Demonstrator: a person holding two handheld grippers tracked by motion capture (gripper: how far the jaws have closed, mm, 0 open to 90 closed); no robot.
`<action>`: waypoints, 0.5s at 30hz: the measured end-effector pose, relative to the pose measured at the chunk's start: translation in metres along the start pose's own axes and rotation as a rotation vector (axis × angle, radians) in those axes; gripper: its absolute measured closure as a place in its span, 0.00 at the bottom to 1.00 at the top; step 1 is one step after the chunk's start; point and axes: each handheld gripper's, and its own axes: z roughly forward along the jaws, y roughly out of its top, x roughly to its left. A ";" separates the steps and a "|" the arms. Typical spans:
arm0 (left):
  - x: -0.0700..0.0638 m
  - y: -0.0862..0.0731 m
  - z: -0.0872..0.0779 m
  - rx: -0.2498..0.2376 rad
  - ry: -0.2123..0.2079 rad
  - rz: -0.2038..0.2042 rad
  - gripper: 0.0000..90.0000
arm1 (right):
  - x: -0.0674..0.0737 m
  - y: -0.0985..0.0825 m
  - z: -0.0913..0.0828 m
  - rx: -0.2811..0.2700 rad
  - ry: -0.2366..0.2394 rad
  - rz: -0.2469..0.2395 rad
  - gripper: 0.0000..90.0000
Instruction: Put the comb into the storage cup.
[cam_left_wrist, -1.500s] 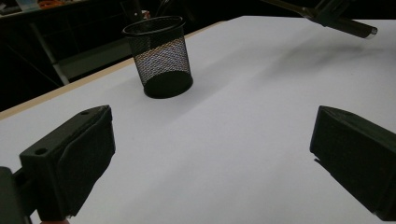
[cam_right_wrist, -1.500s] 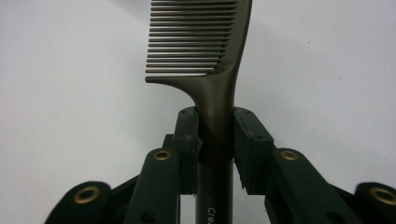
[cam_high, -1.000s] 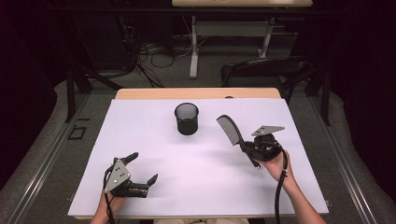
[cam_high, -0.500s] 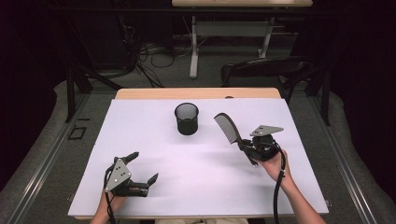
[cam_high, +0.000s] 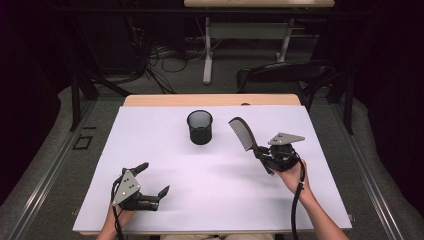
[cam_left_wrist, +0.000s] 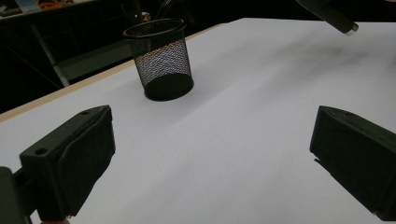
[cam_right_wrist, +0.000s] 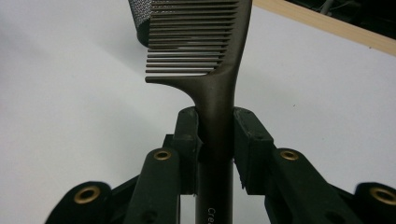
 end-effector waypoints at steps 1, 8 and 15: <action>0.000 0.000 0.000 -0.001 -0.001 -0.002 0.00 | 0.000 0.000 0.000 -0.005 0.003 0.002 0.81; 0.000 0.000 -0.001 -0.002 0.006 -0.003 0.00 | 0.002 0.002 -0.001 -0.024 0.001 -0.003 0.81; 0.000 0.000 -0.001 0.001 0.004 -0.007 0.00 | 0.002 0.005 -0.002 -0.051 -0.002 0.011 0.81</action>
